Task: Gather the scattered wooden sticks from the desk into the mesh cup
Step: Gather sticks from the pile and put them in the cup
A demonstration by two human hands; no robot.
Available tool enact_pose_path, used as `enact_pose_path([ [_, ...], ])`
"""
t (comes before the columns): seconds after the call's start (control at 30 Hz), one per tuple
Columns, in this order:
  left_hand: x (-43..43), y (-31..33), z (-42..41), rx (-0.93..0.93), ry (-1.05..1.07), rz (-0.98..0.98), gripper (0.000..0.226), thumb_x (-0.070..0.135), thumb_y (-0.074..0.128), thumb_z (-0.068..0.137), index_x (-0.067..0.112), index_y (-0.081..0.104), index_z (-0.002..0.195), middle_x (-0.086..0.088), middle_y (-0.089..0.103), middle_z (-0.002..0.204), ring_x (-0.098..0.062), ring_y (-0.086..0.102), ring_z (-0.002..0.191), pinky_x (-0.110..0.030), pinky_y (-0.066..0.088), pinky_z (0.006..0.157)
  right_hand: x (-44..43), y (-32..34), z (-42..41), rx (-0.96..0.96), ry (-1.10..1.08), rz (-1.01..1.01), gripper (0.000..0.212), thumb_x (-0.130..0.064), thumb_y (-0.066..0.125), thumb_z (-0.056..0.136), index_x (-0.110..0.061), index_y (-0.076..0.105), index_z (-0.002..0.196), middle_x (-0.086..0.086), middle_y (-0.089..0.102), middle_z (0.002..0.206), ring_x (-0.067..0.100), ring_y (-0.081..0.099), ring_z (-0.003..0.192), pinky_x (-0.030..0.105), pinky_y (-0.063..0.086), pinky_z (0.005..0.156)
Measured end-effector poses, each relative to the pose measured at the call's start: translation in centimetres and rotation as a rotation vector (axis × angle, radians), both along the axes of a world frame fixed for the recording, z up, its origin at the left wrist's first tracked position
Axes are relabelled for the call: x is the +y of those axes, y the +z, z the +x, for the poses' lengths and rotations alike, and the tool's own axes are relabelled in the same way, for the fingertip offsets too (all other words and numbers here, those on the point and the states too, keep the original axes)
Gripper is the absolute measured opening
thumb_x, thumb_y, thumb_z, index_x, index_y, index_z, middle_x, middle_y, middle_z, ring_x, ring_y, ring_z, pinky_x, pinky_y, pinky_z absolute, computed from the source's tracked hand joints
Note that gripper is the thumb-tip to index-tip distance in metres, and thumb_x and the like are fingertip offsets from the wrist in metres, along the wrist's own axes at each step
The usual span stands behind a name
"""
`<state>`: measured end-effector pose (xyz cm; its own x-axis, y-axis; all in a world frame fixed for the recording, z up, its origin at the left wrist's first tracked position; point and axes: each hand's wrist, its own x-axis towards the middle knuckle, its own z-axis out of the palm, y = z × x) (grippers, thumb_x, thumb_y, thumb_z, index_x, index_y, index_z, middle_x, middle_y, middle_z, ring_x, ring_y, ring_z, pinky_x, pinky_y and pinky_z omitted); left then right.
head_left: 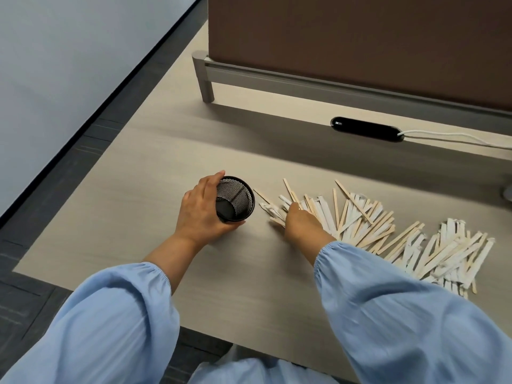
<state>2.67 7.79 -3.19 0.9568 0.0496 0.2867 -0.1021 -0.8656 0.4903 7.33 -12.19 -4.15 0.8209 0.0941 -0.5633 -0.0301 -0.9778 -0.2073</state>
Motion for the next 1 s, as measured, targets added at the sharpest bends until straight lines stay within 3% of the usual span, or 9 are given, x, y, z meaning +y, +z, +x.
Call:
enact_pose_path([
  [0.13,0.3,-0.1,0.8,-0.008,-0.022,-0.013,0.097,0.062,0.062,0.051,0.020,0.028,0.131,-0.013,0.053,0.122,-0.030,0.055,0.107,-0.047,0.045,0.085,0.3,1.1,1.4,0.036,0.083,-0.143,0.035,-0.014,0.047,0.093,-0.008,0.051,0.128,0.012,0.055,0.132,0.030,0.053,0.122,0.034,0.045,0.095],
  [0.3,0.3,0.0,1.4,-0.013,-0.041,-0.015,0.096,0.062,0.062,0.051,0.020,0.029,0.130,-0.013,0.054,0.121,-0.030,0.056,0.105,-0.044,0.044,0.083,1.6,0.8,2.7,-0.190,0.101,0.017,0.025,-0.008,0.044,0.093,-0.004,0.054,0.117,0.019,0.056,0.123,0.038,0.055,0.113,0.037,0.046,0.087],
  [0.43,0.4,0.0,1.8,0.003,-0.057,-0.005,0.096,0.063,0.061,0.051,0.021,0.028,0.130,-0.012,0.054,0.121,-0.029,0.055,0.106,-0.044,0.044,0.084,2.4,-0.2,2.8,-0.148,0.085,0.093,0.034,-0.023,0.058,0.090,-0.003,0.053,0.117,0.018,0.049,0.125,0.037,0.052,0.114,0.037,0.043,0.089],
  [0.53,0.7,-0.1,1.9,0.000,-0.063,0.006,0.096,0.063,0.061,0.051,0.021,0.028,0.130,-0.011,0.053,0.121,-0.028,0.053,0.107,-0.043,0.043,0.085,2.6,-0.9,2.4,-0.120,0.114,0.054,0.039,-0.022,0.066,0.083,-0.004,0.055,0.115,0.016,0.054,0.123,0.036,0.056,0.112,0.036,0.046,0.087],
  [0.63,0.8,-0.3,2.0,-0.001,-0.055,0.005,0.096,0.063,0.061,0.051,0.022,0.028,0.130,-0.011,0.054,0.121,-0.028,0.054,0.107,-0.043,0.043,0.084,2.8,-1.2,2.2,-0.126,0.133,0.036,0.025,-0.012,0.057,0.088,-0.002,0.058,0.111,0.018,0.059,0.120,0.035,0.058,0.111,0.035,0.047,0.086],
  [0.8,0.7,-0.7,2.0,0.007,-0.060,-0.021,0.097,0.064,0.060,0.050,0.023,0.027,0.130,-0.010,0.054,0.122,-0.028,0.055,0.107,-0.043,0.042,0.085,2.8,-0.8,1.7,-0.088,0.189,-0.039,0.029,-0.012,0.049,0.091,-0.005,0.057,0.117,0.015,0.060,0.124,0.034,0.057,0.114,0.034,0.047,0.089],
  [1.0,0.4,-1.0,2.4,-0.006,-0.090,-0.026,0.097,0.064,0.060,0.050,0.020,0.028,0.130,-0.011,0.055,0.121,-0.028,0.054,0.107,-0.044,0.043,0.084,2.0,-0.3,1.7,-0.204,0.041,0.048,0.030,-0.006,0.037,0.091,-0.006,0.037,0.121,0.022,0.057,0.109,0.037,0.050,0.105,0.037,0.036,0.074],
])
